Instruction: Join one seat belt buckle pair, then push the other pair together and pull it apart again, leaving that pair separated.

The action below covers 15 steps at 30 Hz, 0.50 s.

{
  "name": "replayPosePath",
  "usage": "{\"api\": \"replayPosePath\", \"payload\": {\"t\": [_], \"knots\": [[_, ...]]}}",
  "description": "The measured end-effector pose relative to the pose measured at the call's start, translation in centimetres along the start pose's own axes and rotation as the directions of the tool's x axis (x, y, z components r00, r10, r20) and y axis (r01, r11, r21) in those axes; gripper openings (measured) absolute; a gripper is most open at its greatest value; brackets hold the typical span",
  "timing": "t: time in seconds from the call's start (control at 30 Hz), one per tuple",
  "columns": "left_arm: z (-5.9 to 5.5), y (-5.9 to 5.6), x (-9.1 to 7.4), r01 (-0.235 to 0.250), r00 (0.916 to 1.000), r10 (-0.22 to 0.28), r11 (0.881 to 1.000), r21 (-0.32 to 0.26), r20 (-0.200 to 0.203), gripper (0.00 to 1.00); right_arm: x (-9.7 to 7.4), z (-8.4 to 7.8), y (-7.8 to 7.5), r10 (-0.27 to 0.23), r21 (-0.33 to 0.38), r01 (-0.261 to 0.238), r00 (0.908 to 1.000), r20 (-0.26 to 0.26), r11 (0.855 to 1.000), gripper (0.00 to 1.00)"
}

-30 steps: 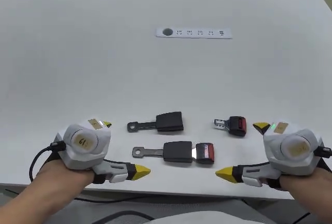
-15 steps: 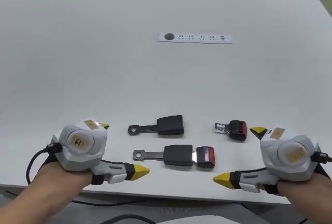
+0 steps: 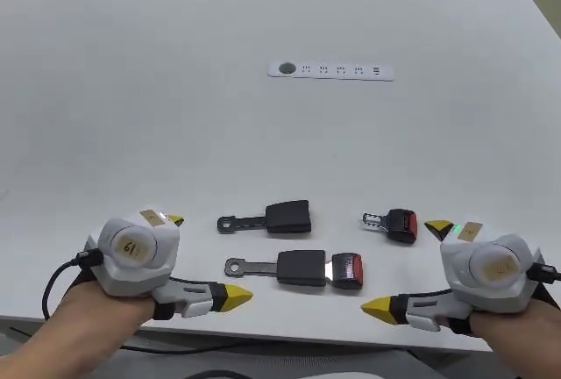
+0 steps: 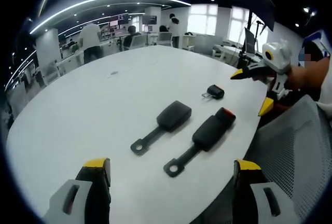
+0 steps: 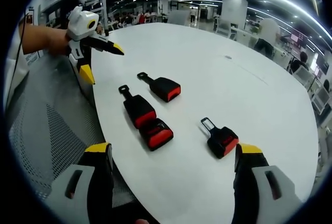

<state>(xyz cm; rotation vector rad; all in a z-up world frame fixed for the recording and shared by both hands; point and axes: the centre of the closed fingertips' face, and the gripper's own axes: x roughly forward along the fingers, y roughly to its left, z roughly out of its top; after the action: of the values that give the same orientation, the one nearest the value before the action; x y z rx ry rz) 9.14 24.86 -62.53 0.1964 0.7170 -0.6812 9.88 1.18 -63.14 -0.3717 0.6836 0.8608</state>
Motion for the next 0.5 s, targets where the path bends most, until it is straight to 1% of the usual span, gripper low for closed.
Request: {"api": "replayPosePath", "payload": {"t": [0.17, 0.27, 0.37, 0.5], "knots": [[-0.01, -0.2, -0.08, 0.002, 1.0, -0.002, 1.0, 0.001, 0.001, 1.0, -0.24, 0.17, -0.05, -0.006, 0.016, 0.006, 1.0, 0.008, 1.0, 0.99], [-0.11, 0.05, -0.16, -0.009, 0.9999, 0.009, 1.0, 0.002, 0.005, 1.0, -0.19, 0.12, -0.13, -0.01, 0.021, 0.009, 0.9999, 0.01, 1.0, 0.99], [-0.01, 0.06, -0.27, -0.01, 0.9999, 0.01, 1.0, -0.007, 0.012, 1.0, -0.18, 0.17, -0.23, -0.014, 0.033, 0.013, 0.9998, 0.014, 0.999, 0.99], [-0.1, 0.0, -0.28, -0.005, 0.9999, 0.005, 1.0, -0.003, 0.013, 1.0, -0.81, 0.89, 0.29, -0.017, 0.042, 0.016, 0.9997, 0.016, 0.999, 0.99]]}}
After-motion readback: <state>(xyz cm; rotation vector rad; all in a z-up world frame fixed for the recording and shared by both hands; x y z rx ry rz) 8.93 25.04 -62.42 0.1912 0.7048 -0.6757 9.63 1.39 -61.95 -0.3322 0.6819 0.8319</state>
